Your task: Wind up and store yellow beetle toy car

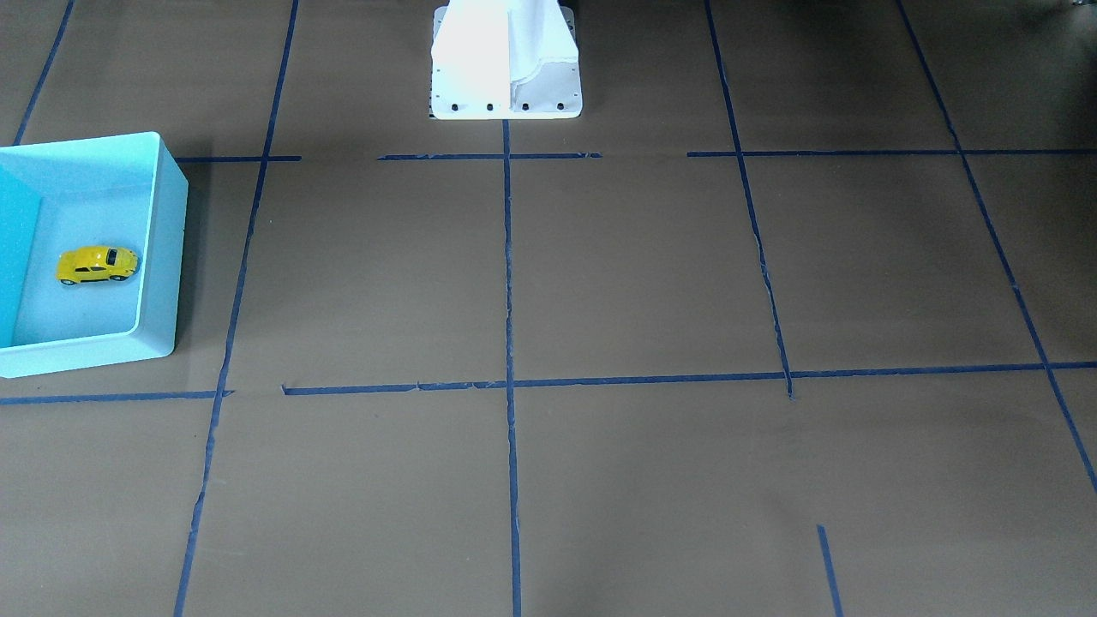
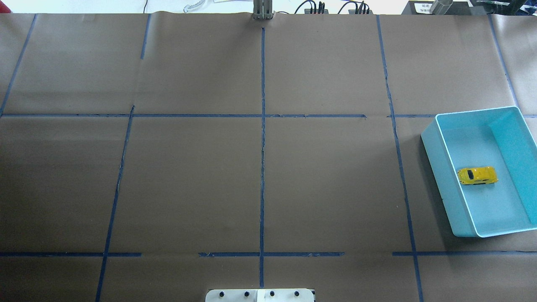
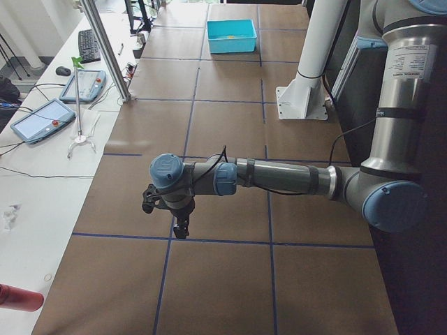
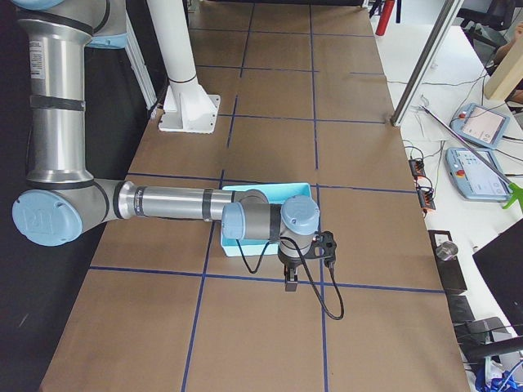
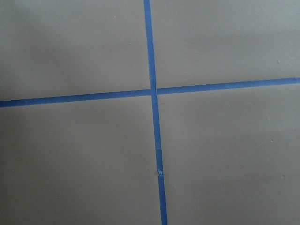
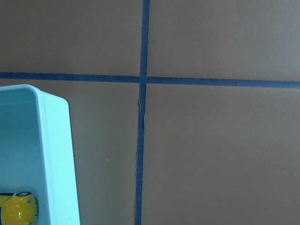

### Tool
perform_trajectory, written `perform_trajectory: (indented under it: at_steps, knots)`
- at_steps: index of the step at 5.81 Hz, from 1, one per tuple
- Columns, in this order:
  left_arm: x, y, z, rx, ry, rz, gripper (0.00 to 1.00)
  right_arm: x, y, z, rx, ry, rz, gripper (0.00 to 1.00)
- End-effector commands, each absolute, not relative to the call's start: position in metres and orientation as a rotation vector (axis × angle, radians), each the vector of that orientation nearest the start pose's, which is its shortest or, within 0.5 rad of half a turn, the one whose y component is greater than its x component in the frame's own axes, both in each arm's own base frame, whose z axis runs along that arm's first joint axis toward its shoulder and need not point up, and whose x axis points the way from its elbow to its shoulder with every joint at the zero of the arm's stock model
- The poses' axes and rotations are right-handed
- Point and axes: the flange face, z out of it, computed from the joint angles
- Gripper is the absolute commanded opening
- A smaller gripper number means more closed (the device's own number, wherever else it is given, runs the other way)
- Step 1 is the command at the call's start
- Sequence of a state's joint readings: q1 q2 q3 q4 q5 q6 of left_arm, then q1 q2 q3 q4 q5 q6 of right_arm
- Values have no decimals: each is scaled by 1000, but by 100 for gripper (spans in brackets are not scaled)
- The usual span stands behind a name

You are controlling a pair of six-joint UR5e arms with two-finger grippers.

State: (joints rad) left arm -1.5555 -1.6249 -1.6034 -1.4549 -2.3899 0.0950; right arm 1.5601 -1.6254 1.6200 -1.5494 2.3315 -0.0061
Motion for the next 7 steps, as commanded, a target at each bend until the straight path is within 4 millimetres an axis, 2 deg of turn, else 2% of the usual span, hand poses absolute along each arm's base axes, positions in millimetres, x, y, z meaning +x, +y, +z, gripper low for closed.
perform_trajectory:
  at_steps: [1, 5, 6, 7]
  knots:
    - [-53, -512, 624, 4, 820, 92, 100, 60, -470, 660, 13, -761, -22, 100]
    - [-53, -512, 624, 5, 818, 92, 100, 60, -469, 665, 6, -759, -20, 100]
    - [-53, -513, 622, 12, 820, 95, 100, 60, -474, 645, 91, -754, -53, 100]
    - [-53, -512, 624, 9, 818, 94, 100, 60, -473, 646, 94, -753, -53, 100]
